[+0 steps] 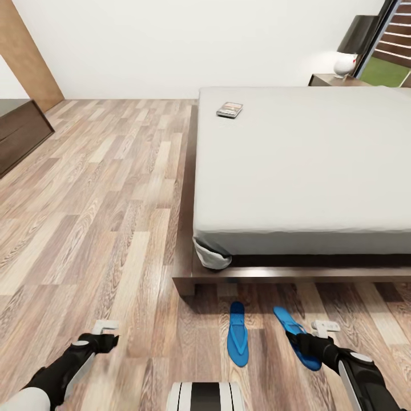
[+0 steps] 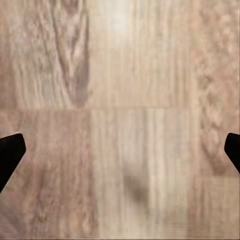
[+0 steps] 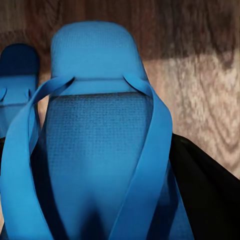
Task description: In the bedroom, move the book from the bed onto either nightstand, and place the two sandals side by side next to the bed.
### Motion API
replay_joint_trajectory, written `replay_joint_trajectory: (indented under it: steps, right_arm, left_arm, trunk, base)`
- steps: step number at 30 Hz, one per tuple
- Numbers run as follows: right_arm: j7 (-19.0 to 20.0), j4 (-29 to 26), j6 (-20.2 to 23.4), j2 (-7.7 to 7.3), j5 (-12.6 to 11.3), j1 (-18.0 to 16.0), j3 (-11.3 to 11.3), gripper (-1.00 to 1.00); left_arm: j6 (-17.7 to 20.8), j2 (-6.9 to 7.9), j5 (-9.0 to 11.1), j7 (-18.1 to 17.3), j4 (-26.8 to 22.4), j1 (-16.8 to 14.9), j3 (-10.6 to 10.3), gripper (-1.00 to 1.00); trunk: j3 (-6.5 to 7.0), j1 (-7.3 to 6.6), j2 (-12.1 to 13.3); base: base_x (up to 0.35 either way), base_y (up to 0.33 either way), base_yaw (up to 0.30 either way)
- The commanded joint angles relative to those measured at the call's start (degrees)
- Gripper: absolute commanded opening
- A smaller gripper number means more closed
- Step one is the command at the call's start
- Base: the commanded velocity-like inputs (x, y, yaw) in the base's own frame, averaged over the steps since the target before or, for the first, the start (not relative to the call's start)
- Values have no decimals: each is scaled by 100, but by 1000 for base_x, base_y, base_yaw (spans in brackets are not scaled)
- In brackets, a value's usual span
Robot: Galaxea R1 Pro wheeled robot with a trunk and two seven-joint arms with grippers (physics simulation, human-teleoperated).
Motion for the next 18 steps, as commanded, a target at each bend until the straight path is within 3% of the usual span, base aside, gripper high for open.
replay_joint_trajectory:
  steps: [1, 3, 4, 5, 6, 8, 10, 18]
  right_arm:
    - [42, 5, 24, 2, 37, -3, -15, -100]
    - [42, 12, 24, 2, 37, -3, -16, -100]
    - [42, 17, 23, 2, 37, -3, -17, -100]
    - [42, 18, 21, 2, 37, -4, -18, -100]
    - [42, 21, 17, -1, 38, -4, -21, -100]
    - [42, 31, 0, -4, 38, -4, -28, -100]
    - [42, 65, -14, -5, 38, -5, -29, -100]
    - [34, 179, -29, -4, 50, -152, -28, -100]
  left_arm:
    - [146, 249, 78, 42, -215, -57, 51, 100]
    - [317, 463, 84, 26, -480, -110, 208, 100]
    - [480, 634, 86, 9, -758, -147, 441, 100]
    - [546, 701, 82, 5, -881, -160, 581, 100]
    - [642, 801, 67, 5, -1094, -178, 892, 100]
    - [730, 908, 43, 2, -1330, -195, 1294, 100]
    - [792, 1024, 32, -13, -1537, -197, 1525, 100]
    - [959, 1154, 17, -26, -2233, -173, 1760, 100]
  trunk:
    - [-5, -1, -2]
    - [-5, -1, -2]
    - [-5, -1, -2]
    - [-5, -1, -2]
    - [-5, -1, -2]
    - [-5, -1, -2]
    - [-5, -1, -2]
    - [-5, -1, -2]
  base:
    - [0, 0, 0]
    - [0, 0, 0]
    - [0, 0, 0]
    - [0, 0, 0]
    - [0, 0, 0]
    - [0, 0, 0]
    - [0, 0, 0]
    - [0, 0, 0]
